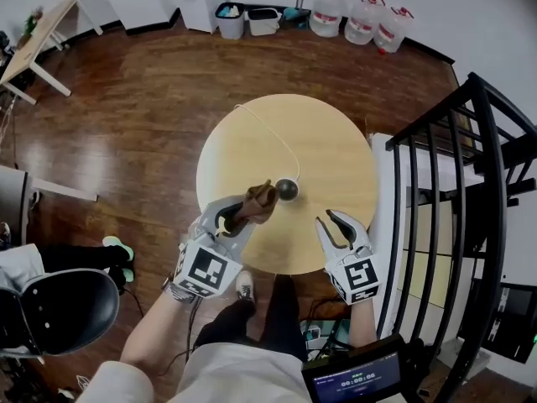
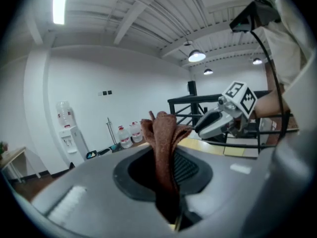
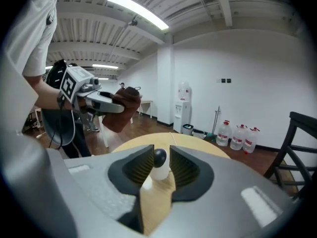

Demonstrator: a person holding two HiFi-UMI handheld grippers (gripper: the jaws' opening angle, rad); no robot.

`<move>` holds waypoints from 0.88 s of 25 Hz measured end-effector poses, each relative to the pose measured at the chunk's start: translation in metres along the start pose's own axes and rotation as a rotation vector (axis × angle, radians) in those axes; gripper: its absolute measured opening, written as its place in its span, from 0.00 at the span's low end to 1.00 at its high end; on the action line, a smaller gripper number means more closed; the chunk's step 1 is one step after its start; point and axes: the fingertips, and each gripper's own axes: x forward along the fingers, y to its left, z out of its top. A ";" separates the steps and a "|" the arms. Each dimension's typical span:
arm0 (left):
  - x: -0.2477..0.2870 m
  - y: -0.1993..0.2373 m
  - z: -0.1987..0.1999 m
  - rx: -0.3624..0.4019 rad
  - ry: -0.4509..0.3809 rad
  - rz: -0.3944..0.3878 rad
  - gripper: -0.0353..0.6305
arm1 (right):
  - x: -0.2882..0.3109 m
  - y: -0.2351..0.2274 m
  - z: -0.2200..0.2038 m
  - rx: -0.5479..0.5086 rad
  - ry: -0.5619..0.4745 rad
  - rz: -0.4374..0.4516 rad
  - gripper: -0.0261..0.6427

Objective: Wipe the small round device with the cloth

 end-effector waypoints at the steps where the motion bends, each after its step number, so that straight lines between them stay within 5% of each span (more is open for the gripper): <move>1: 0.009 -0.003 -0.006 0.006 0.021 -0.001 0.16 | 0.009 -0.002 -0.010 -0.015 0.025 0.021 0.18; 11: 0.080 -0.021 -0.022 0.297 0.194 0.016 0.16 | 0.087 0.019 -0.105 -0.135 0.205 0.233 0.49; 16: 0.101 -0.029 -0.037 0.453 0.248 0.009 0.16 | 0.110 0.026 -0.104 -0.176 0.173 0.291 0.51; 22: 0.103 -0.041 -0.056 0.531 0.289 -0.012 0.16 | 0.116 0.041 -0.099 -0.174 0.162 0.359 0.51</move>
